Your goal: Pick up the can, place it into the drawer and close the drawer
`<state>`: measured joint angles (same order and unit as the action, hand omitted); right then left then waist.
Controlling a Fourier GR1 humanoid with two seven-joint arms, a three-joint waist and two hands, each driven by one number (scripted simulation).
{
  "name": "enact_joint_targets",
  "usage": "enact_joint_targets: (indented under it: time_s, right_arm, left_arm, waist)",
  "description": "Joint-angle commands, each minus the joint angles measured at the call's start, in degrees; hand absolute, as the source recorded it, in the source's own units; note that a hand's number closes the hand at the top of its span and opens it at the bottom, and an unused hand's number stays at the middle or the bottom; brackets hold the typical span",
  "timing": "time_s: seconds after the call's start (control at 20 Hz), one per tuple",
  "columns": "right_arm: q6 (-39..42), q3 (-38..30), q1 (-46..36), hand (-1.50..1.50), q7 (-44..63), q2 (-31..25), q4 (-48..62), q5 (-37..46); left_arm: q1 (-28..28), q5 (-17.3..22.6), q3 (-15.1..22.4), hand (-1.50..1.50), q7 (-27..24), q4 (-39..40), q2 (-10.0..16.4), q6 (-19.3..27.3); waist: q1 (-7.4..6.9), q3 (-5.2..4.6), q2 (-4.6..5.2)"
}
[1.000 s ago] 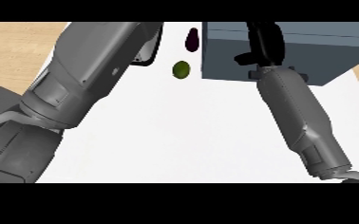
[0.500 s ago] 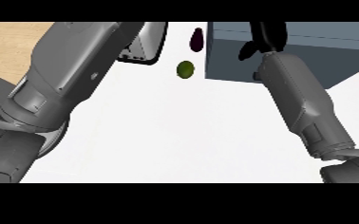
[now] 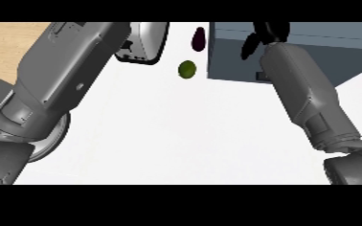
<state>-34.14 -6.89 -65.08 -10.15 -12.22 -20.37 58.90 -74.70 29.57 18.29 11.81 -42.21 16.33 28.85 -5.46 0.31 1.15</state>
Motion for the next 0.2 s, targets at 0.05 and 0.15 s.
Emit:
enact_joint_targets:
  time_s: [0.05,0.15]
  right_arm:
    - [-1.74,-5.07,-5.08,-1.50,-2.20,2.00,-1.29,-5.58]
    - [-2.16,-5.55,-6.04,-1.50,-2.47,2.11,-0.44,-5.63]
  left_arm:
    - [2.82,0.18,-0.52,-1.50,0.94,-4.93,3.10,-0.84]
    - [5.08,-0.36,0.46,-1.50,0.46,-6.73,2.30,-0.56]
  waist:
    - [-1.04,-0.22,-0.37]
    - [-1.46,-0.23,0.03]
